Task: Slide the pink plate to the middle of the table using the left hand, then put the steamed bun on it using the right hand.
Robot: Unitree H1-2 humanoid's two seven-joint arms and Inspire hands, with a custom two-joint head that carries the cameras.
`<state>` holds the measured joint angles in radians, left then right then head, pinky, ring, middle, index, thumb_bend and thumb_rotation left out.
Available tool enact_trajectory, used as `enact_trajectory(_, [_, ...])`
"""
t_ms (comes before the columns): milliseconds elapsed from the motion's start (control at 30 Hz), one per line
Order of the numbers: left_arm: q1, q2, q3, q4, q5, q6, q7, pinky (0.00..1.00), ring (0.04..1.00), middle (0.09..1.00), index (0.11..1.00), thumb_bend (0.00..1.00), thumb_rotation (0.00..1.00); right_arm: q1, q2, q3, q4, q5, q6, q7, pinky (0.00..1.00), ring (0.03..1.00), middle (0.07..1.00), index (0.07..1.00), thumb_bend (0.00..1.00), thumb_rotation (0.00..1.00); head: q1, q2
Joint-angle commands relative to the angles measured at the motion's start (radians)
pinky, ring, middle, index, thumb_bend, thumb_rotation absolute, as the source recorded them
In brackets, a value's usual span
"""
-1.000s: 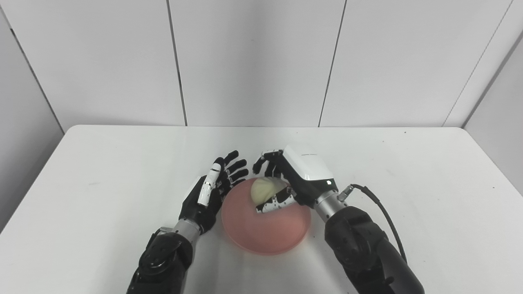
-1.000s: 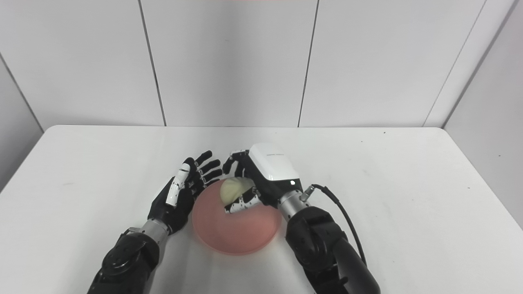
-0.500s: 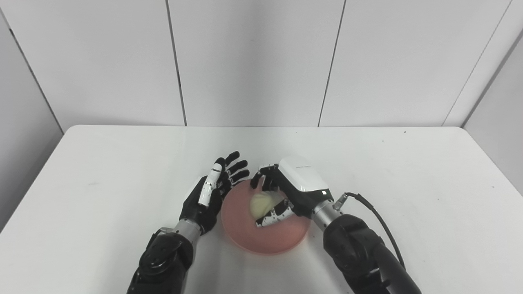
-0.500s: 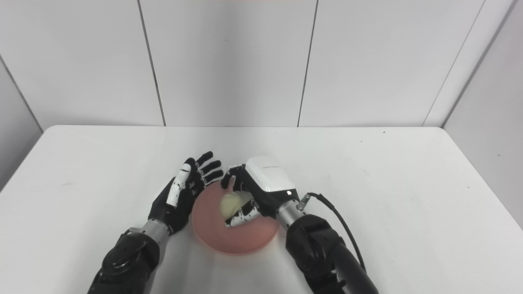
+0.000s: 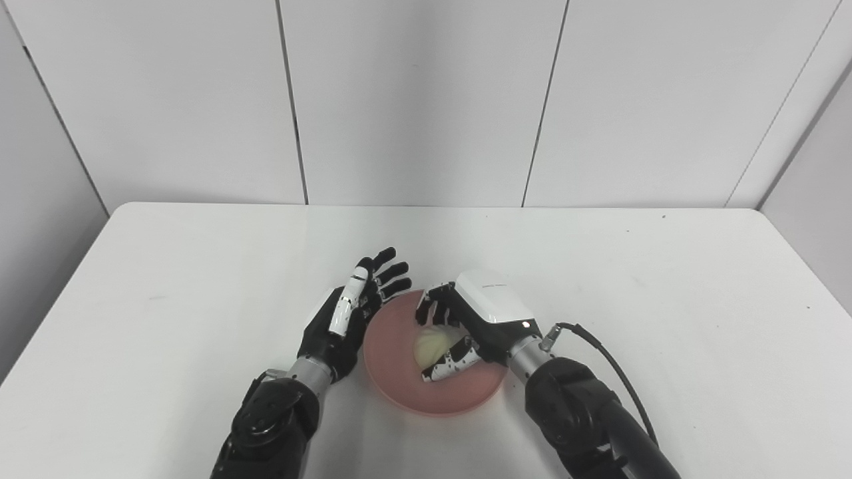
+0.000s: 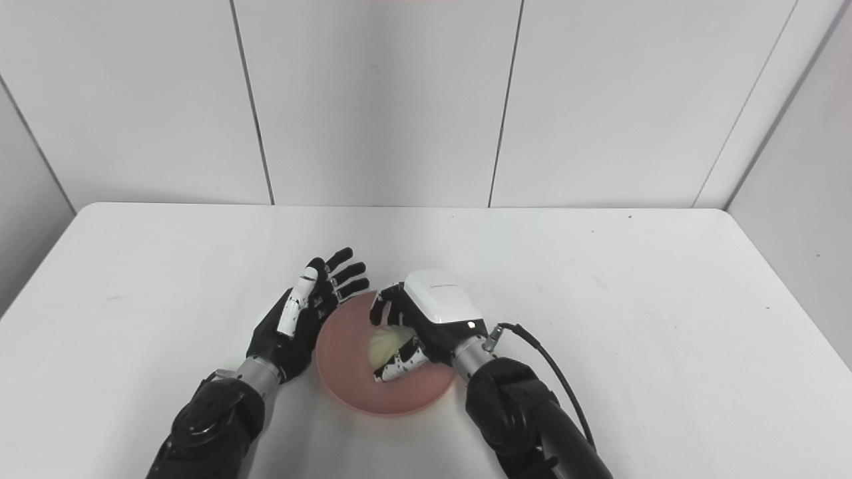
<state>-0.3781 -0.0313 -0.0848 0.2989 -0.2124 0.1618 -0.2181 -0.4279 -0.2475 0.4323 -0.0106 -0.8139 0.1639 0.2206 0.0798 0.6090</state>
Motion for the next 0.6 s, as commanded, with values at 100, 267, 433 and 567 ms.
enact_trajectory(100, [0.047,-0.006,-0.006,0.050,0.019,0.092,0.018,0.86,0.871,0.891,0.902,0.40,1.00,-0.029,-0.008,0.012,-0.015,-0.026,-0.011,0.017,0.28,0.345,0.477,0.488,0.53,0.00,0.004,0.000])
enact_trajectory(267, [0.048,-0.006,-0.008,0.046,0.020,0.096,0.018,0.86,0.871,0.891,0.903,0.41,1.00,-0.034,-0.019,0.025,-0.046,-0.063,0.008,0.062,0.47,0.534,0.451,0.526,0.52,0.00,0.007,0.002])
enact_trajectory(433, [0.050,-0.011,-0.005,0.036,0.012,0.098,0.018,0.84,0.861,0.877,0.877,0.40,0.99,-0.032,-0.023,0.009,-0.116,-0.052,0.012,0.120,0.60,0.697,0.729,0.645,0.61,0.22,0.008,0.002])
enact_trajectory(567, [0.047,-0.020,0.005,0.041,0.004,0.097,0.020,0.83,0.856,0.870,0.867,0.39,0.96,-0.034,-0.025,0.006,-0.179,-0.072,0.051,0.205,0.63,0.741,0.777,0.774,0.67,0.41,0.011,0.001])
